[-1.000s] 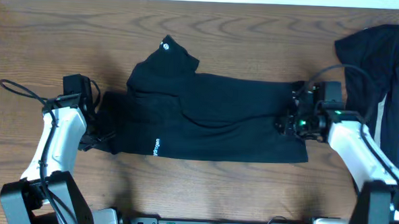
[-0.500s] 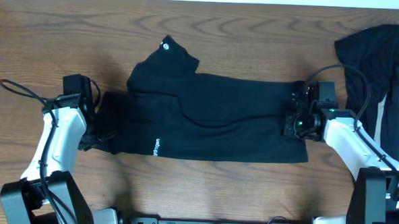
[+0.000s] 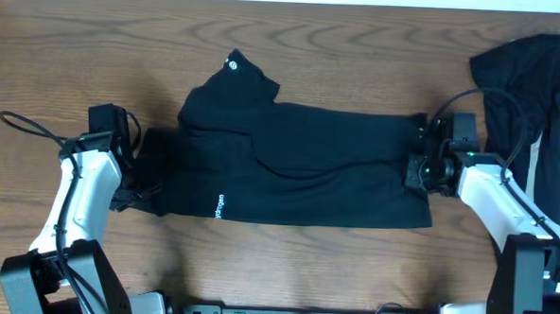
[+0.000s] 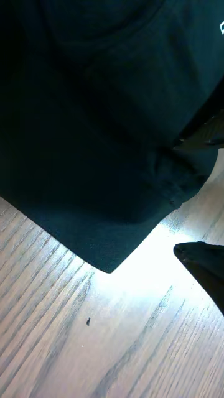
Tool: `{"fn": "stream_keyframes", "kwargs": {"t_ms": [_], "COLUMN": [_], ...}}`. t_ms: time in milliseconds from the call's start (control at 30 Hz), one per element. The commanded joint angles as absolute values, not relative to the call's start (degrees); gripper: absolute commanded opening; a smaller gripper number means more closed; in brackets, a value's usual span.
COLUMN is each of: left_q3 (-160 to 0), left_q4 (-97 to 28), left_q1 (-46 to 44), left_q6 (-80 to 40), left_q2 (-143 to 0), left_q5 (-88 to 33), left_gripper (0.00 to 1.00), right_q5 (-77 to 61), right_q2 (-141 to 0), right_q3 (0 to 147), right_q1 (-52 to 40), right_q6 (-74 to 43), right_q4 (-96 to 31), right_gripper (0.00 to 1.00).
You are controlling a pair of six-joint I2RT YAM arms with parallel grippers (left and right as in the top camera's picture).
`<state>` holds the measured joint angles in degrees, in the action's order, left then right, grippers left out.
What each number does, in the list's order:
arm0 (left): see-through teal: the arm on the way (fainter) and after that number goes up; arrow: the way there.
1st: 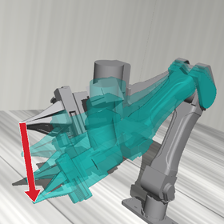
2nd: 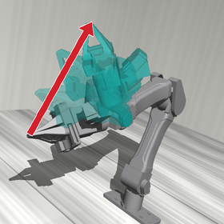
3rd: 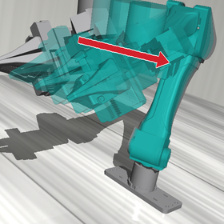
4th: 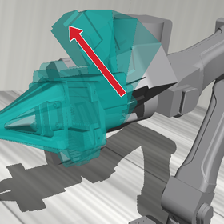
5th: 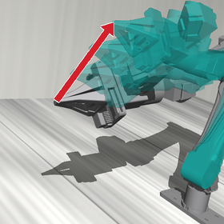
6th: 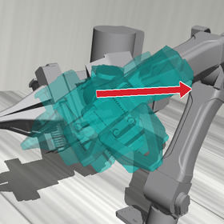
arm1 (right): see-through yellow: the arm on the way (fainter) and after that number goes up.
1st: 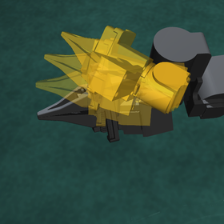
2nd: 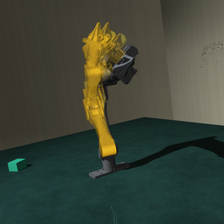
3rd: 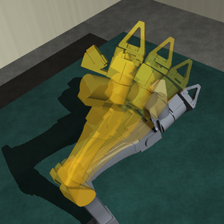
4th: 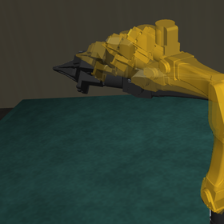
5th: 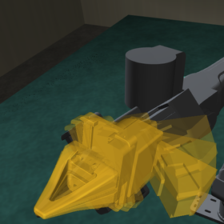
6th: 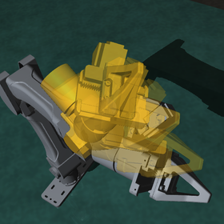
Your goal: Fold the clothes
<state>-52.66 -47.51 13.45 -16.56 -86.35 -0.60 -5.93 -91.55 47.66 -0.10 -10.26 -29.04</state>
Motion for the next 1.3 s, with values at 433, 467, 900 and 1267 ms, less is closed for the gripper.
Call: {"fn": "stream_keyframes", "kwargs": {"t_ms": [433,467,900,1267], "left_q3": [-53.98,-53.98,-53.98,-53.98], "left_q4": [-47.33,-47.31,-46.87,-46.87], "left_q1": [13.76,13.76,13.76,13.76], "left_q6": [-16.58,-16.58,-16.58,-16.58], "left_q2": [-85.76,-85.76,-85.76,-85.76], "left_q5": [0.47,0.47,0.47,0.47], "left_gripper": [0.49,0.49,0.49,0.49], "right_q5": [-15.03,-15.03,-18.9,-17.06], "right_q2": [-92.05,-92.05,-92.05,-92.03], "right_q3": [51.11,50.39,46.63,47.33], "right_q1": [1.13,1.1,1.04,1.56], "right_q6": [-8.03,-8.05,-8.05,-8.05], "right_q4": [-36.95,-36.82,-33.58,-31.16], "right_gripper": [0.35,0.35,0.24,0.01]}}
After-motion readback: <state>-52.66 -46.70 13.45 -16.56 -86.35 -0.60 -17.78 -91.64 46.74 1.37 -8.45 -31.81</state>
